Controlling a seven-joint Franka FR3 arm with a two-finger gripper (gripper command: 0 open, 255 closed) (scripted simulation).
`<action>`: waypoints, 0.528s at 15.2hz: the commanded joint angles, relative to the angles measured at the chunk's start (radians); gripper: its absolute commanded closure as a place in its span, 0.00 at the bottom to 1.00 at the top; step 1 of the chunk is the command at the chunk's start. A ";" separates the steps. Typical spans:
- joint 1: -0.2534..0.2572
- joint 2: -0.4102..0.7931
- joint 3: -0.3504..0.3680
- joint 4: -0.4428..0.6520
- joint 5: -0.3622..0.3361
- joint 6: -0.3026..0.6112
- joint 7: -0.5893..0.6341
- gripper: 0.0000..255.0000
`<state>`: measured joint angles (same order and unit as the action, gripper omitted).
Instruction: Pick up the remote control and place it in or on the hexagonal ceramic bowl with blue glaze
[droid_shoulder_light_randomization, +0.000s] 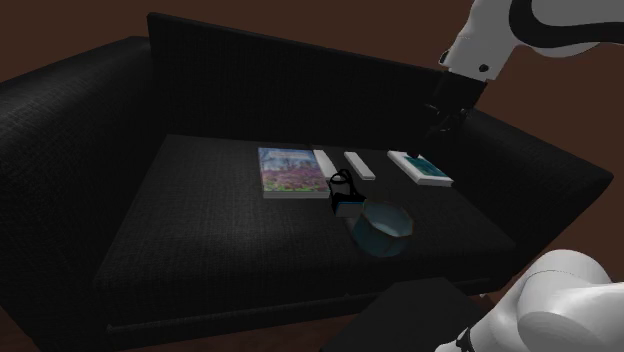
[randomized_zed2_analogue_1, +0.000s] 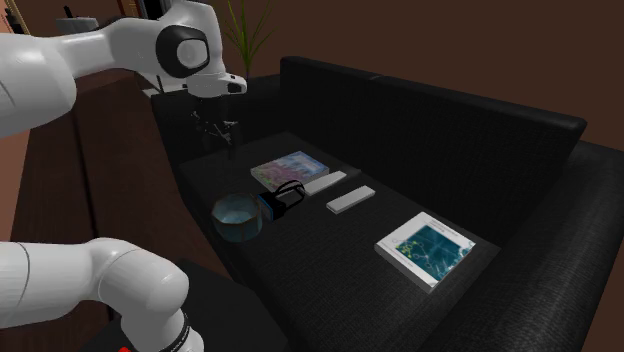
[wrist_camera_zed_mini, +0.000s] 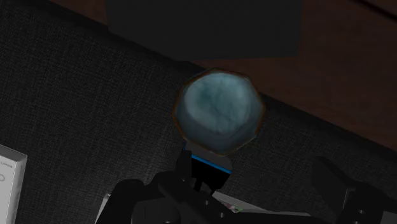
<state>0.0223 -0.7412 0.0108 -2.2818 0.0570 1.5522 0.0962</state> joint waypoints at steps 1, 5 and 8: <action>0.000 0.000 0.000 0.000 0.000 0.000 0.000 0.00; -0.022 0.106 -0.036 0.005 -0.027 0.094 -0.033 0.00; -0.037 0.193 -0.062 0.021 -0.044 0.161 -0.056 0.00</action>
<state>-0.0098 -0.5866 -0.0417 -2.2725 0.0190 1.6872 0.0497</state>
